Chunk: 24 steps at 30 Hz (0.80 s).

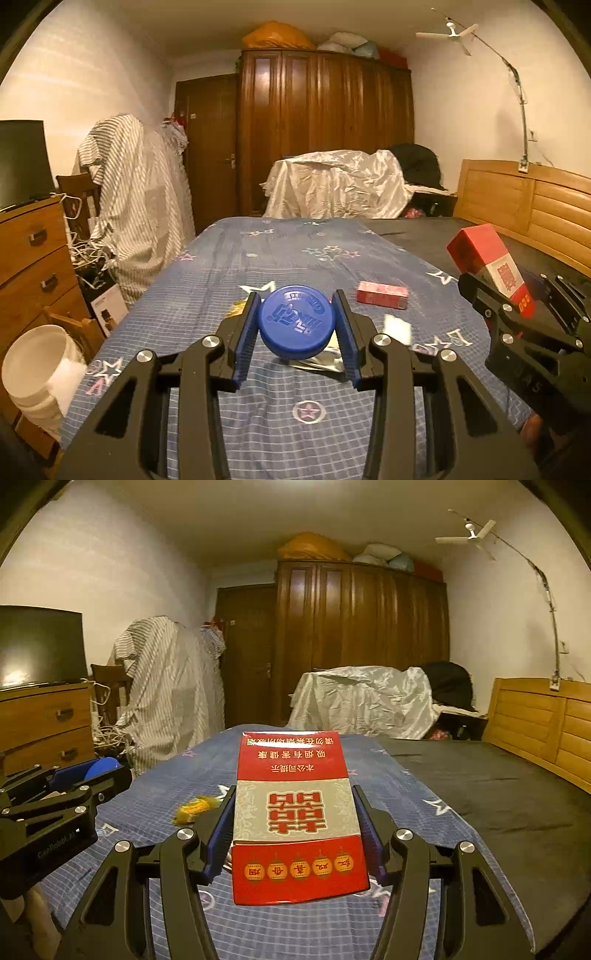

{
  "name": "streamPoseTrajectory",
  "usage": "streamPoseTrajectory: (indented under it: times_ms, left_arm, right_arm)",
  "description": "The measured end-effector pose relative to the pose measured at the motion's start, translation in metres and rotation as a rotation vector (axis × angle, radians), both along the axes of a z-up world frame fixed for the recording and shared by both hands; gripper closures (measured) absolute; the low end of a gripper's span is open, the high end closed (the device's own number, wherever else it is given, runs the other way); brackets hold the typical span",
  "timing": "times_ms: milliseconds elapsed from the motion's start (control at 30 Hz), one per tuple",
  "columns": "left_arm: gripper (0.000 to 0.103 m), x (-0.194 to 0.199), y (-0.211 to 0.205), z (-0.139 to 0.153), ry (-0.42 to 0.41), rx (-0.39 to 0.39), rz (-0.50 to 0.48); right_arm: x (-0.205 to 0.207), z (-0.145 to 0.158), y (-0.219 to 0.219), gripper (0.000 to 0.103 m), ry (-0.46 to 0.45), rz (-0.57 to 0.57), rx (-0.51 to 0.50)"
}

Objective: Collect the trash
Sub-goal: 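Lift the cap and red box with both tools and carry them over the white bucket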

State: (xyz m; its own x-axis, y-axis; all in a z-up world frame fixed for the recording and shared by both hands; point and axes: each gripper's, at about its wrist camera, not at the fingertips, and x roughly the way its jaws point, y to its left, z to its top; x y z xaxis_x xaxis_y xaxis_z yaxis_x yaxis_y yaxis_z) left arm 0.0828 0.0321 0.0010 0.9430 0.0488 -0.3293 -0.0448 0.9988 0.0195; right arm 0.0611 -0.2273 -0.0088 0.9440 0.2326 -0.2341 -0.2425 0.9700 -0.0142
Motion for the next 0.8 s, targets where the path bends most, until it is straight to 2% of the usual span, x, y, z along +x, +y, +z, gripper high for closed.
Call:
streamPoseTrajectory:
  times_ms: [167, 400, 800]
  left_arm:
    - [0.065, -0.002, 0.033, 0.008, 0.001, 0.0, 0.072]
    - [0.065, -0.006, 0.095, 0.02, 0.012, -0.011, 0.188]
    - [0.065, -0.037, 0.236, 0.038, 0.056, -0.046, 0.427]
  right_arm:
    - [0.02, 0.013, 0.032, 0.043, 0.005, 0.068, 0.003]
    - [0.042, 0.03, 0.103, 0.043, 0.022, 0.189, -0.016]
    - [0.055, 0.071, 0.283, 0.043, 0.047, 0.451, -0.052]
